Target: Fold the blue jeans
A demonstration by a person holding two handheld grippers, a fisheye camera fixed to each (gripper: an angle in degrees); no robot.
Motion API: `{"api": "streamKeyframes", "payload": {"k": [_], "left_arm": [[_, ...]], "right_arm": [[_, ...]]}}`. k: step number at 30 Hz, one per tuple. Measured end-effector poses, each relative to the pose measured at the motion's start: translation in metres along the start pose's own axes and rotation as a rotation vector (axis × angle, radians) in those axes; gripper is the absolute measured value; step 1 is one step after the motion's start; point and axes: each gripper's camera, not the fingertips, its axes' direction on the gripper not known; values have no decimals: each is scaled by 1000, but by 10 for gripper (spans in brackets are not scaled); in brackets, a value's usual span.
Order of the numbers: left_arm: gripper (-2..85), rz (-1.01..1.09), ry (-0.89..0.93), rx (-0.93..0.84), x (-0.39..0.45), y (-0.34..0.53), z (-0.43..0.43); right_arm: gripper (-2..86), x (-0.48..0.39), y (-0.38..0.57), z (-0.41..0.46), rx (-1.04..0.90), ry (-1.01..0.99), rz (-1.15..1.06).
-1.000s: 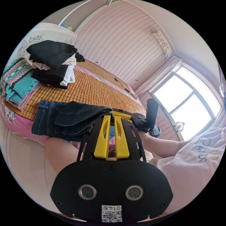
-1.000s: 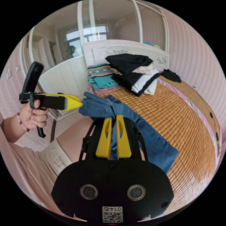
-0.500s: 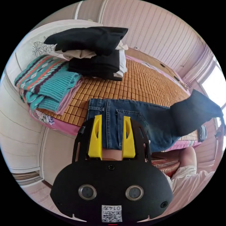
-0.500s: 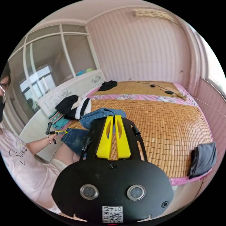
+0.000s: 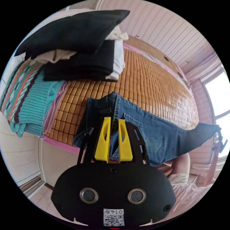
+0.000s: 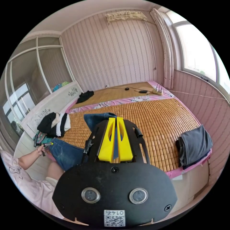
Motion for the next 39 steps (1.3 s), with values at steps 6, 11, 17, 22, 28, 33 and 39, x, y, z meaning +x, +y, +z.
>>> {"api": "streamKeyframes", "payload": {"k": [6, 11, 17, 22, 28, 33, 39], "left_arm": [[53, 164, 100, 414, -13, 18, -143], [39, 96, -47, 435, -87, 99, -157], [-6, -329, 84, 221, -195, 189, -96], [22, -355, 93, 176, -214, 185, -108], [134, -536, 317, 233, -271, 197, -130], [159, -537, 496, 248, -292, 209, -139], [150, -510, 526, 252, -297, 205, -153]], "right_arm": [[0, 48, -28, -64, 91, 90, 36], [-1, 113, 58, -55, -220, 442, 187], [12, 115, 86, -37, -406, 332, 267], [49, 71, 29, -9, -472, 273, 74], [87, 26, -33, 23, -438, 75, -6], [110, 15, -76, 68, -502, 25, 165], [132, 18, -116, 109, -390, 174, 284]]}}
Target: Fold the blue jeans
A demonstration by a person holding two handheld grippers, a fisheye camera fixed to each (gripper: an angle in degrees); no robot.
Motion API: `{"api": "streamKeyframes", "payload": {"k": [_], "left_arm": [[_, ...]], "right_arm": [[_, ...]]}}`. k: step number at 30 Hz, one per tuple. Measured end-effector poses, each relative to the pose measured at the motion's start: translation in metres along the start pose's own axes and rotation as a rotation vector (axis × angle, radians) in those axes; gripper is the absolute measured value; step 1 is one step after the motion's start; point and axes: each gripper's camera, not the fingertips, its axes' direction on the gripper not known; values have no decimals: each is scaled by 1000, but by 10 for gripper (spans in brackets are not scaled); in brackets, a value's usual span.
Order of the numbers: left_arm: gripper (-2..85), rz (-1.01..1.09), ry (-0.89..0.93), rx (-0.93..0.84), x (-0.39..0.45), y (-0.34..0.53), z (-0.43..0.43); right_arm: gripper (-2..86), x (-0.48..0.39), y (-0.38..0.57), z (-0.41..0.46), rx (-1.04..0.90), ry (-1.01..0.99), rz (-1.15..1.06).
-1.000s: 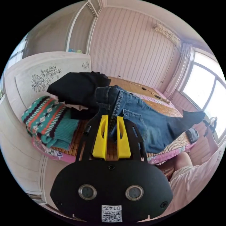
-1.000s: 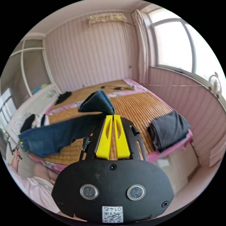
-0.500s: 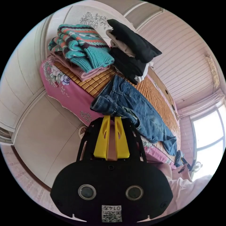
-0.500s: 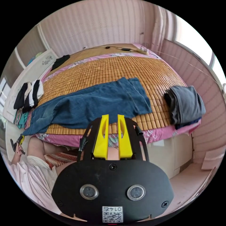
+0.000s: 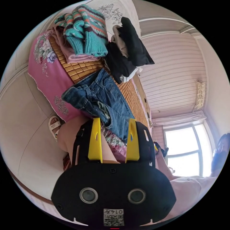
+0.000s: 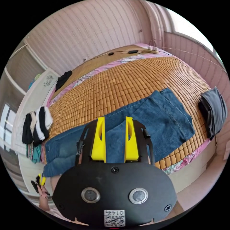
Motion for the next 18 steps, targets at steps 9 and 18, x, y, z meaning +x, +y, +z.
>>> {"api": "streamKeyframes", "payload": {"k": [9, 18], "left_arm": [[88, -21, -48, -59, -16, -29, 11], [17, -58, -92, -66, -21, -33, 12]], "right_arm": [[123, 35, -9, 35, -178, -23, 64], [222, 24, -27, 90, -257, 250, -5]]}}
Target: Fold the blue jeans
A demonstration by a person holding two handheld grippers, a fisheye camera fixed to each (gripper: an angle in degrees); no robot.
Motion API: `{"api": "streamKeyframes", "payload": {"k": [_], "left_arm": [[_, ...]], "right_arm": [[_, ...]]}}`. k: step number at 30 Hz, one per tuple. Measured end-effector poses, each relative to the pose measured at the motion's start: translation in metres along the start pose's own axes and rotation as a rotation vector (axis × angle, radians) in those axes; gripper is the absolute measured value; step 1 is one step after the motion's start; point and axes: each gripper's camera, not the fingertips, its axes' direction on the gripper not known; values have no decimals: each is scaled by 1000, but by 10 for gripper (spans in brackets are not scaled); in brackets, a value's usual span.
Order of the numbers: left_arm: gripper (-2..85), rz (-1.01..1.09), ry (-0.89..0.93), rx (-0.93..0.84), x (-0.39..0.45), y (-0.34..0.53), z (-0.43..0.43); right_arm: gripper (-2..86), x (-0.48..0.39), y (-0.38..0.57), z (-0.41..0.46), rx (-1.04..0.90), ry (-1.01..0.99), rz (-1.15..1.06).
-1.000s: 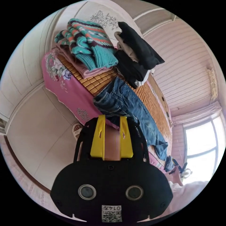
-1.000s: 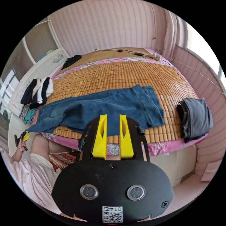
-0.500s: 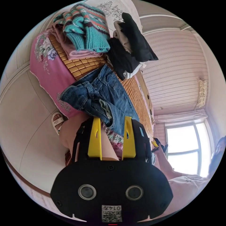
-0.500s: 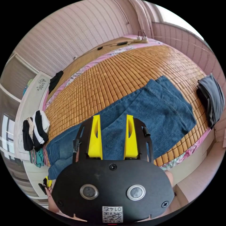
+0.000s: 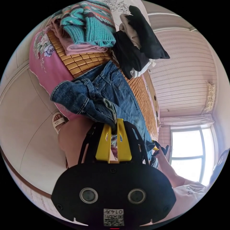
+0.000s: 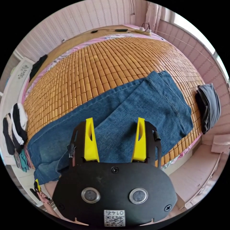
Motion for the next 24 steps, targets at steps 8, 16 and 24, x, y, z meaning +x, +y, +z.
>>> {"api": "streamKeyframes", "payload": {"k": [8, 16, 24], "left_arm": [[-2, -45, 72, 7, -5, 10, 0], [-3, 172, 17, -16, 36, 21, 4], [13, 139, -47, -94, 24, 51, 22]], "right_arm": [[48, 52, 31, -5, 48, -76, -59], [45, 209, 269, -91, 300, -315, 14], [55, 285, 363, -21, 114, -417, 192]]}}
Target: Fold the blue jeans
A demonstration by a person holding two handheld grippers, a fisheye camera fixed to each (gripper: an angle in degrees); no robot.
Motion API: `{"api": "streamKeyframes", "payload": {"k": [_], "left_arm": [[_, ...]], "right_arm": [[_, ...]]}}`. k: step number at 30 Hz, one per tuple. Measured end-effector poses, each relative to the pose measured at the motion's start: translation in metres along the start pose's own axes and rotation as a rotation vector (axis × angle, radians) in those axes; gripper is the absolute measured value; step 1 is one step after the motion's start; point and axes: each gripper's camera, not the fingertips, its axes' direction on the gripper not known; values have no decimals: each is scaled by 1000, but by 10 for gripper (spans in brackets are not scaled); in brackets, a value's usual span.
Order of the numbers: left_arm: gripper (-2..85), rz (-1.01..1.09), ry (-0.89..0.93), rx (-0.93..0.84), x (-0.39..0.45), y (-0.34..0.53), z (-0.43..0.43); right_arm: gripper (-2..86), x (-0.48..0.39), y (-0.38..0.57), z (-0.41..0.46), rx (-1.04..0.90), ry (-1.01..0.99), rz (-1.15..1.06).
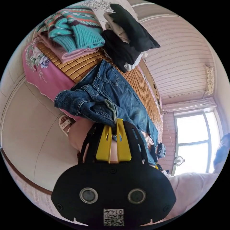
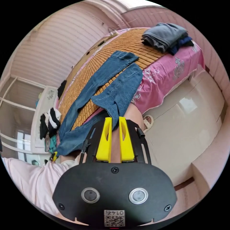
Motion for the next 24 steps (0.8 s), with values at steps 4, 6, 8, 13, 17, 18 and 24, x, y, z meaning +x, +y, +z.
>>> {"api": "streamKeyframes", "payload": {"k": [4, 6, 8, 13, 17, 18, 24], "left_arm": [[33, -35, 66, 17, -4, 21, 8], [38, -21, 114, 36, -3, 33, 5], [41, 0, 60, 20, 1, 43, 3], [-3, 270, -398, -102, 59, 54, 28], [-9, 378, -485, -47, 95, 47, 37], [-9, 400, -499, -26, 104, 44, 38], [-10, 448, -554, 80, 131, 2, 96]], "right_arm": [[35, -37, -9, 8, -41, 193, -211], [17, -71, -3, 4, 21, 451, -357], [2, -122, 17, 20, 195, 802, -632], [-9, -183, 29, 118, 330, 1030, -982], [-10, -222, 2, 198, 212, 812, -1044], [-10, -225, -4, 210, 195, 799, -1044], [-10, -234, -62, 324, 109, 785, -892]]}}
